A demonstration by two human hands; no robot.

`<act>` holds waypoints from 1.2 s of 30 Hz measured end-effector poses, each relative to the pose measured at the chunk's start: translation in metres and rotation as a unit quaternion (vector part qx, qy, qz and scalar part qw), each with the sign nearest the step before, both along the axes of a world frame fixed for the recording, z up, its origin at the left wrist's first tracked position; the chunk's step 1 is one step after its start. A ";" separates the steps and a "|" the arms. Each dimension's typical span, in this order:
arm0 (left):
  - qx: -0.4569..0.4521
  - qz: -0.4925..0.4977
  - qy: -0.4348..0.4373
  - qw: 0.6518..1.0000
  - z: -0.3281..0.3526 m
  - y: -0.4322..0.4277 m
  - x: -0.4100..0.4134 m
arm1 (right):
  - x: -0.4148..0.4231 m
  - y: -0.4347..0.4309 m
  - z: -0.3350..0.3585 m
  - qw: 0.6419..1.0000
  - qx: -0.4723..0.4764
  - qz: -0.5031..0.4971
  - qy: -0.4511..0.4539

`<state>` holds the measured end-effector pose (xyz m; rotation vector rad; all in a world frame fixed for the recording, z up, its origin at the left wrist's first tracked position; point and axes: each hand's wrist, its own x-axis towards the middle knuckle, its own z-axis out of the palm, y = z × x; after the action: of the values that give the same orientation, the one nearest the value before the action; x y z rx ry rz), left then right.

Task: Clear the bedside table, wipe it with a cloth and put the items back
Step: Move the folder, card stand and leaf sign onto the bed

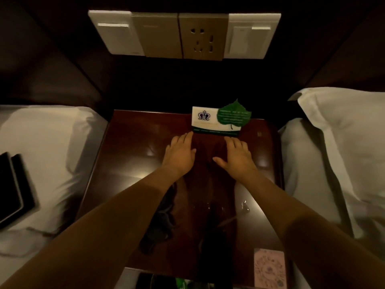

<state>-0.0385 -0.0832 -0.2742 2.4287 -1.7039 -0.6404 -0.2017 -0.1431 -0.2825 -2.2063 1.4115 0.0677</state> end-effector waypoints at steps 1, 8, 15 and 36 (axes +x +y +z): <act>-0.005 0.007 0.004 1.000 -0.002 -0.006 -0.001 | -0.003 -0.004 -0.003 1.000 0.003 -0.011 -0.011; -0.069 0.122 0.116 0.983 -0.013 -0.053 -0.007 | -0.006 -0.029 -0.020 0.983 -0.037 -0.132 -0.118; -0.091 0.233 0.186 0.950 -0.018 -0.078 -0.013 | 0.002 -0.063 -0.023 0.945 0.004 -0.216 -0.247; -0.210 0.352 0.205 0.889 0.019 0.010 0.057 | 0.090 -0.006 0.025 0.919 0.052 -0.170 -0.353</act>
<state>0.0181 -0.0736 -0.2550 2.1538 -0.6306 -0.5421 -0.1120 -0.1490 -0.2574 -1.6063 1.2867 -0.6897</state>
